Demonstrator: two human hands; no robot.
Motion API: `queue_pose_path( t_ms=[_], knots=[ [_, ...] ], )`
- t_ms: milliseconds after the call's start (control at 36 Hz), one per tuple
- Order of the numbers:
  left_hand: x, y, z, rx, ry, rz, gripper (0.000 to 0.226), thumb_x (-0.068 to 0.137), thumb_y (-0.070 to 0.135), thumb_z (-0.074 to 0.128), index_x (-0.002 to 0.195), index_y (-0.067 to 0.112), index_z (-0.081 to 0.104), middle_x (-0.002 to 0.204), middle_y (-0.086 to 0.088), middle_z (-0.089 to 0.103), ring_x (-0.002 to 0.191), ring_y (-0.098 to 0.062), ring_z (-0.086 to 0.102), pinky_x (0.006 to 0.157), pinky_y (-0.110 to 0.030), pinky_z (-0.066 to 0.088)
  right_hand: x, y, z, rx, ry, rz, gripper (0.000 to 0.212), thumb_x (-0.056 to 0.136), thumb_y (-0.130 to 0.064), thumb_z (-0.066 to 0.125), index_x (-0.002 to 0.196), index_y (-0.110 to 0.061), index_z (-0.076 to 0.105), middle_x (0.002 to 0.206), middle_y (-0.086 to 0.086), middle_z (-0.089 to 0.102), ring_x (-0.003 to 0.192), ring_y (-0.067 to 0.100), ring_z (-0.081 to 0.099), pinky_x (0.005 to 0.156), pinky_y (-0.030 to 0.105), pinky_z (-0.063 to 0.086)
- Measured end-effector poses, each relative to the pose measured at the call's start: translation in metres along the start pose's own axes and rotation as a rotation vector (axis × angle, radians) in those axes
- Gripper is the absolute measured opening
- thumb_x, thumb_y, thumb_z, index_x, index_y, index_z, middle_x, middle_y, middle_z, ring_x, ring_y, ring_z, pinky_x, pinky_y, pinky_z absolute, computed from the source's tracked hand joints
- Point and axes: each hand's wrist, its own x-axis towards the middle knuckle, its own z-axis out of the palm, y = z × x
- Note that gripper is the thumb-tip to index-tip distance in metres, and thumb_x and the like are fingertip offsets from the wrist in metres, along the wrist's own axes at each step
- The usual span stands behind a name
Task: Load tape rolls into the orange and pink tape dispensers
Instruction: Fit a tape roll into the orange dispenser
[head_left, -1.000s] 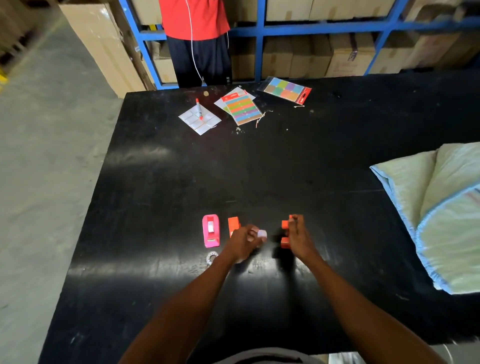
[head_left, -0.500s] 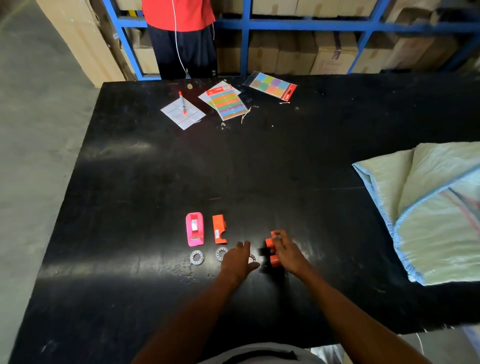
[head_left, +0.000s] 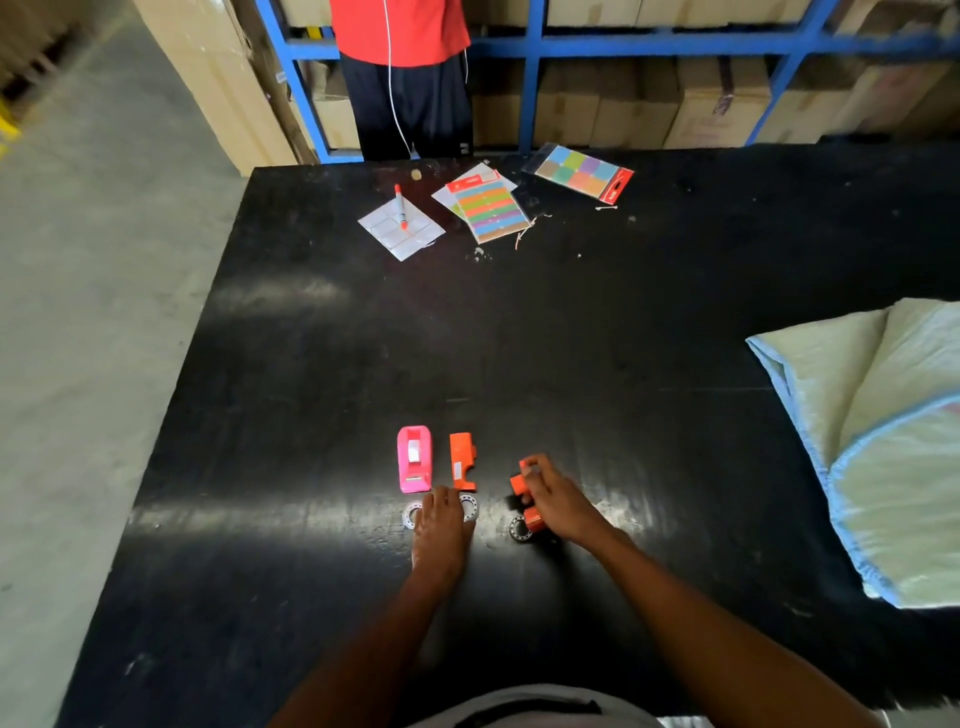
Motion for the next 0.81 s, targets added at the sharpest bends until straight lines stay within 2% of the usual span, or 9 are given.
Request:
queue_pose_path(
  t_ms=[83, 167, 222, 333, 472, 556, 611, 694, 806],
  knots=[
    [0.001, -0.002, 0.000, -0.050, -0.005, 0.053, 0.042, 0.090, 0.039, 0.058, 0.124, 0.015, 0.052, 0.121, -0.007, 0.057, 0.113, -0.024, 0.053, 0.093, -0.036, 0.044, -0.002, 0.000, -0.002, -0.023, -0.018, -0.021, 0.027, 0.105, -0.037, 0.036, 0.123, -0.022, 0.049, 0.083, -0.013, 0.060, 0.065, 0.000, 0.061, 0.051, 0.009, 0.045],
    [-0.001, 0.001, -0.012, -0.258, -0.016, 0.188, 0.038, 0.084, 0.049, 0.058, 0.112, 0.023, 0.059, 0.104, -0.002, 0.068, 0.095, -0.019, 0.063, 0.082, -0.033, 0.050, -0.001, 0.002, -0.005, -0.083, -0.040, -0.059, 0.028, 0.104, -0.043, 0.035, 0.123, -0.029, 0.050, 0.092, -0.007, 0.067, 0.073, 0.012, 0.066, 0.066, 0.025, 0.050],
    [-0.002, 0.007, -0.029, -0.354, -0.093, 0.283, 0.032, 0.081, 0.046, 0.064, 0.104, 0.024, 0.062, 0.098, 0.003, 0.072, 0.086, -0.011, 0.065, 0.075, -0.026, 0.051, -0.001, 0.000, -0.005, -0.129, -0.065, -0.091, 0.032, 0.103, -0.047, 0.035, 0.126, -0.031, 0.050, 0.105, -0.004, 0.066, 0.087, 0.013, 0.062, 0.078, 0.028, 0.044],
    [0.006, 0.013, -0.058, -0.501, -0.294, 0.310, 0.041, 0.080, 0.047, 0.071, 0.112, 0.023, 0.064, 0.098, 0.004, 0.072, 0.085, -0.008, 0.065, 0.080, -0.029, 0.056, -0.002, -0.005, 0.000, -0.142, -0.093, -0.150, 0.034, 0.102, -0.048, 0.035, 0.129, -0.033, 0.050, 0.117, -0.006, 0.067, 0.105, 0.012, 0.062, 0.092, 0.030, 0.045],
    [0.018, 0.019, -0.085, -0.631, -0.433, 0.244, 0.033, 0.082, 0.034, 0.075, 0.109, 0.017, 0.066, 0.094, 0.006, 0.065, 0.087, -0.008, 0.061, 0.085, -0.028, 0.052, -0.004, -0.015, 0.001, -0.073, -0.060, -0.173, 0.036, 0.104, -0.043, 0.036, 0.132, -0.027, 0.052, 0.108, -0.012, 0.062, 0.101, 0.009, 0.061, 0.090, 0.027, 0.043],
    [0.018, 0.022, -0.098, -0.705, -0.511, 0.210, 0.015, 0.089, 0.023, 0.068, 0.103, 0.020, 0.066, 0.095, 0.008, 0.067, 0.085, 0.003, 0.064, 0.083, -0.018, 0.051, -0.003, -0.019, -0.001, -0.012, -0.040, -0.171, 0.031, 0.104, -0.040, 0.040, 0.128, -0.028, 0.055, 0.105, -0.011, 0.066, 0.095, 0.006, 0.063, 0.085, 0.025, 0.046],
    [0.017, 0.025, -0.104, -0.770, -0.550, 0.155, 0.020, 0.093, 0.021, 0.063, 0.111, 0.013, 0.064, 0.102, -0.001, 0.067, 0.095, -0.006, 0.066, 0.091, -0.027, 0.052, -0.004, -0.021, -0.002, 0.027, -0.029, -0.180, 0.028, 0.104, -0.037, 0.042, 0.125, -0.028, 0.058, 0.103, -0.009, 0.067, 0.091, 0.005, 0.063, 0.081, 0.021, 0.046],
    [0.018, 0.031, -0.109, -0.836, -0.613, 0.087, 0.037, 0.096, 0.028, 0.057, 0.124, 0.005, 0.059, 0.106, -0.011, 0.068, 0.104, -0.024, 0.068, 0.094, -0.036, 0.054, -0.006, -0.023, -0.002, 0.061, -0.006, -0.212, 0.026, 0.104, -0.027, 0.044, 0.123, -0.022, 0.061, 0.106, -0.009, 0.065, 0.093, 0.004, 0.060, 0.077, 0.004, 0.041],
    [0.017, 0.040, -0.111, -0.896, -0.627, 0.030, 0.029, 0.097, 0.034, 0.053, 0.104, 0.010, 0.067, 0.095, -0.012, 0.071, 0.095, -0.025, 0.071, 0.100, -0.041, 0.052, -0.008, -0.026, 0.002, 0.186, 0.024, -0.176, 0.023, 0.105, -0.025, 0.041, 0.108, -0.024, 0.064, 0.092, -0.013, 0.066, 0.075, -0.008, 0.060, 0.071, 0.010, 0.045]
  ],
)
